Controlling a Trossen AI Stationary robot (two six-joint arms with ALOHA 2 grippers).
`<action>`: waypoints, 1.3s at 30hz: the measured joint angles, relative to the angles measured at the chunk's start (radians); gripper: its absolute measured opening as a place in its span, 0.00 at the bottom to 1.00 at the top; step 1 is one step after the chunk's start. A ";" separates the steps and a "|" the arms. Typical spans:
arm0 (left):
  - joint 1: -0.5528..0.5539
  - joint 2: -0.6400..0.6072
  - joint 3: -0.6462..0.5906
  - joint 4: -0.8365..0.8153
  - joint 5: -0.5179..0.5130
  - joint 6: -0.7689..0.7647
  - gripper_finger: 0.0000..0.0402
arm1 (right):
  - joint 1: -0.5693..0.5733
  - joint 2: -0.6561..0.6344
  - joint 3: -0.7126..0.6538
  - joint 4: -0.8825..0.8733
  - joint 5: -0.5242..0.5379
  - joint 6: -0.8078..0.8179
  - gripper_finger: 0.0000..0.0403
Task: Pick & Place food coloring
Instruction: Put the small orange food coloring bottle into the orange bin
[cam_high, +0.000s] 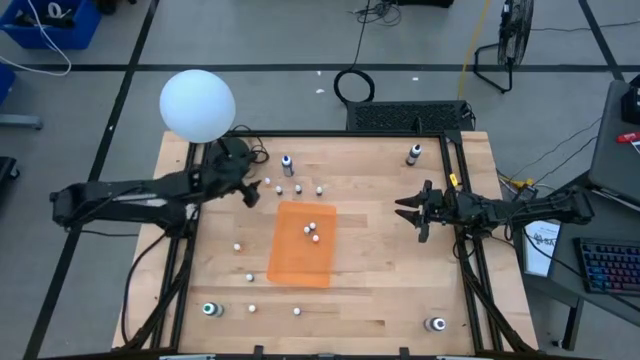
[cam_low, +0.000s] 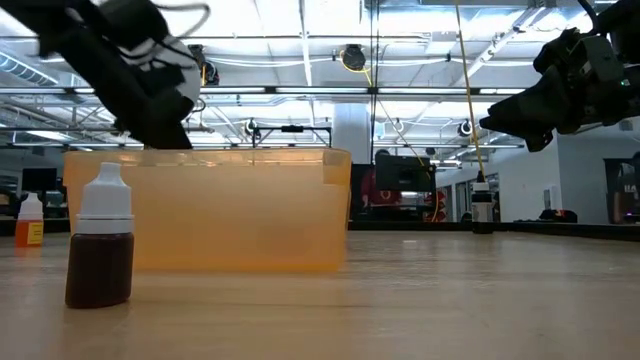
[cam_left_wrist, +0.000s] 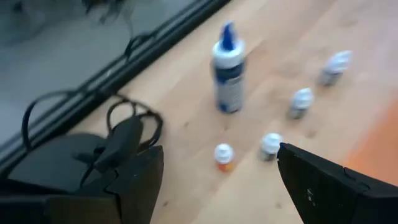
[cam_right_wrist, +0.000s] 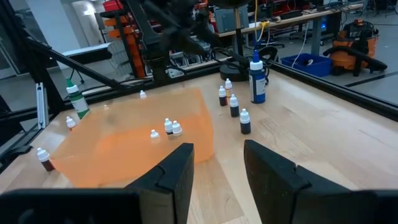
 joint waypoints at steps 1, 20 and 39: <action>0.022 0.041 0.012 -0.005 0.001 -0.013 0.77 | 0.000 0.000 0.000 0.000 0.000 0.000 0.32; 0.112 0.414 0.043 0.066 0.059 0.167 0.77 | 0.000 0.000 0.000 0.000 0.000 0.000 0.32; 0.103 0.461 0.043 0.200 0.144 0.339 0.77 | 0.000 0.000 0.000 0.000 0.000 0.000 0.32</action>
